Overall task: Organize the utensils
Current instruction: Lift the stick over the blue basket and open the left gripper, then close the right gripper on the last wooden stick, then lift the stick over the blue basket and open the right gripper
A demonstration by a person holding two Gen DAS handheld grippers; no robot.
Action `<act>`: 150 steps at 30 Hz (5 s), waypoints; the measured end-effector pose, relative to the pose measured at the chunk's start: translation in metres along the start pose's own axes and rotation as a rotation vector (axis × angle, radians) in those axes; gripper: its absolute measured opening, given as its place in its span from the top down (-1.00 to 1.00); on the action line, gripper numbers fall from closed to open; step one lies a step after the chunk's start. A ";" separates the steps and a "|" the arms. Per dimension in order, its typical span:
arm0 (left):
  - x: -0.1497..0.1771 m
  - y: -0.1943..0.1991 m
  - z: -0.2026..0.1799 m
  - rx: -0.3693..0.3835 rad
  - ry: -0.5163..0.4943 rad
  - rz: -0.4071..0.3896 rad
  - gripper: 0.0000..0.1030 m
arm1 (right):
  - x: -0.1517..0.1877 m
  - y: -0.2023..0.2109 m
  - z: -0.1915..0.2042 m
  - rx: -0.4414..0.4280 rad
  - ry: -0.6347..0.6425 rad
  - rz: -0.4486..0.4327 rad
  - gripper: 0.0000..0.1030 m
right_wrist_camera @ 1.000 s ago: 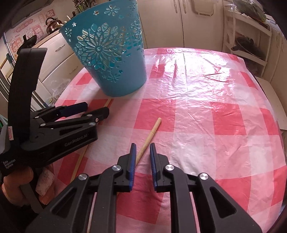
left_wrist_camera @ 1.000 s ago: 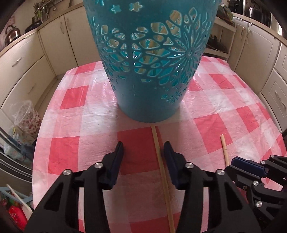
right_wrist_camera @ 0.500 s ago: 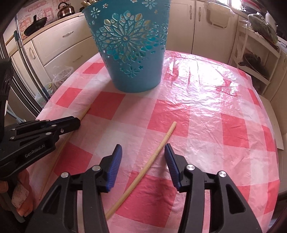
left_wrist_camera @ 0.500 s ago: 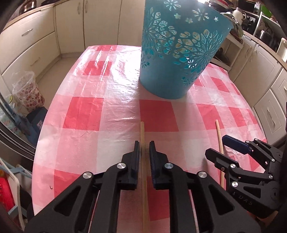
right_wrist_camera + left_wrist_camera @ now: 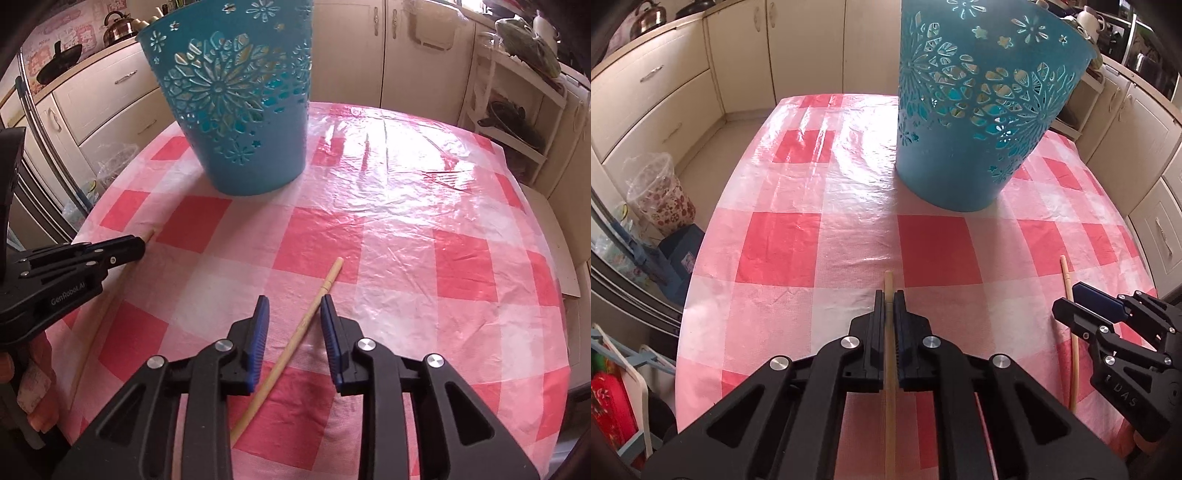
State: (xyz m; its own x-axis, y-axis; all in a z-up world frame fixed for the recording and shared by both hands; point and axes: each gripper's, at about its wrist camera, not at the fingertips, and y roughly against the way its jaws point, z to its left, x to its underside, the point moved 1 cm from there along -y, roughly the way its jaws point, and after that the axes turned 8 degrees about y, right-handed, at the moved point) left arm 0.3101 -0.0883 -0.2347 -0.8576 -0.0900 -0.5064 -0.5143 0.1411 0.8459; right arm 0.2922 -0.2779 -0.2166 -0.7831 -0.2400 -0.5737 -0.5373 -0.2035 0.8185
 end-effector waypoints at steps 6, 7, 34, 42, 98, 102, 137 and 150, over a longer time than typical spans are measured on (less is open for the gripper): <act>-0.003 0.001 0.011 0.088 0.016 0.012 0.91 | -0.002 -0.001 0.018 -0.041 0.084 0.001 0.60; -0.003 0.000 0.013 0.091 0.017 0.022 0.91 | -0.002 -0.001 0.017 -0.045 0.076 0.001 0.60; -0.094 0.172 -0.027 0.384 -0.006 -0.416 0.91 | 0.000 -0.003 0.034 -0.042 0.126 -0.011 0.02; -0.169 0.198 -0.048 0.336 0.072 -0.659 0.91 | 0.000 -0.004 0.036 -0.043 0.135 -0.009 -0.07; -0.018 0.048 0.054 0.039 0.246 -0.355 -0.74 | 0.001 0.000 0.018 -0.068 0.019 -0.009 0.20; -0.016 0.025 0.043 0.029 0.192 -0.297 -0.74 | 0.002 0.001 0.037 -0.011 0.142 0.009 0.84; -0.017 0.006 0.032 0.001 0.147 -0.204 -0.85 | -0.069 0.138 -0.021 -0.390 -0.235 -0.562 0.89; -0.017 0.007 0.035 0.023 0.162 -0.207 -0.85 | -0.189 0.125 -0.013 -0.034 -0.287 -0.919 0.88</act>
State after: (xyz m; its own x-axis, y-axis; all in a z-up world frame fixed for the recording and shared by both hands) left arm 0.3208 -0.0512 -0.2262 -0.7232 -0.2754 -0.6334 -0.6803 0.1255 0.7221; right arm 0.3769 -0.2700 -0.0063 -0.1102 0.2667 -0.9575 -0.9732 -0.2245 0.0494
